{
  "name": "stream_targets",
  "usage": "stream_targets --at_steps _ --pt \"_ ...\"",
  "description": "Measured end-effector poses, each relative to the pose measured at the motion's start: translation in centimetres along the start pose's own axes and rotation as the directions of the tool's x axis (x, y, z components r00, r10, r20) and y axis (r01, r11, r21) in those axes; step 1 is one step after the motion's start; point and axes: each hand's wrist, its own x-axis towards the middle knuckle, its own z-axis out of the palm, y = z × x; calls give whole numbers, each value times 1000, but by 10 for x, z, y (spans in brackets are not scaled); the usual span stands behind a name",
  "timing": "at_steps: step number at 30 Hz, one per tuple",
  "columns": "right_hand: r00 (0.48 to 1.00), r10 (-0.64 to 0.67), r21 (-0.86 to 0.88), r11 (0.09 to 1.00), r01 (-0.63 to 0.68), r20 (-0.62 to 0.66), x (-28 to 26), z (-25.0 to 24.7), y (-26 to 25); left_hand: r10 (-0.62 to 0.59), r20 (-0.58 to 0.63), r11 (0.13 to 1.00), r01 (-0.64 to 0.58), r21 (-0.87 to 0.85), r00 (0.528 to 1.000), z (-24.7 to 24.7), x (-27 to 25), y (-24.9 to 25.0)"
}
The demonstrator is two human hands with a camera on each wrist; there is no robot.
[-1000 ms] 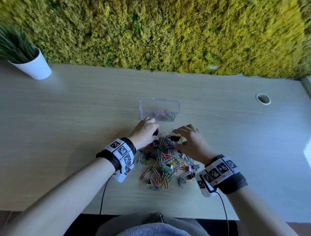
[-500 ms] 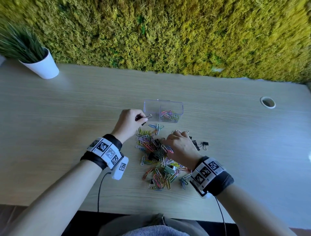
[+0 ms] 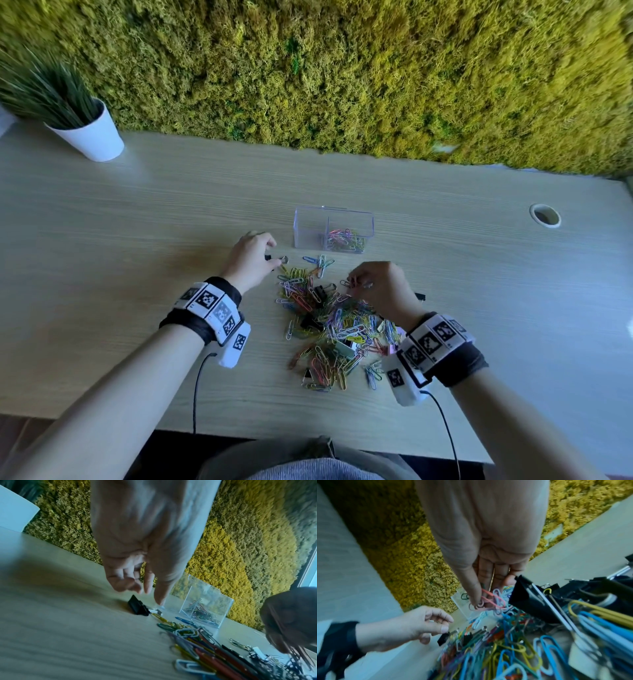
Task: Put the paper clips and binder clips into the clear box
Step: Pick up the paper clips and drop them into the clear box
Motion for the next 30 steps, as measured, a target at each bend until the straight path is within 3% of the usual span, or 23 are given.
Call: stream_targets --at_steps 4,7,10,14,17,21,26,30 --pt "997 75 160 985 -69 -34 5 -6 4 109 -7 994 -109 8 994 0 -5 12" --pt "993 77 232 971 -55 -87 11 -15 0 179 115 984 -181 3 977 6 -10 25" --pt "986 56 358 934 4 -157 20 -28 -17 217 247 973 -229 22 944 21 -18 38" --pt "949 -9 420 895 149 -316 40 -48 -40 244 309 939 -304 162 919 34 -25 52" --pt "925 -13 374 912 167 -380 59 -50 -45 263 284 925 -324 196 922 37 -28 58" --pt "936 -29 251 960 124 -351 72 -38 -39 257 273 928 -315 198 927 39 -29 58" --pt "931 -137 85 981 176 -339 59 -31 -30 278 224 929 -321 183 934 40 -35 55" --pt "908 -286 -19 955 295 -308 40 -19 -25 341 178 915 -370 160 923 39 -36 54"
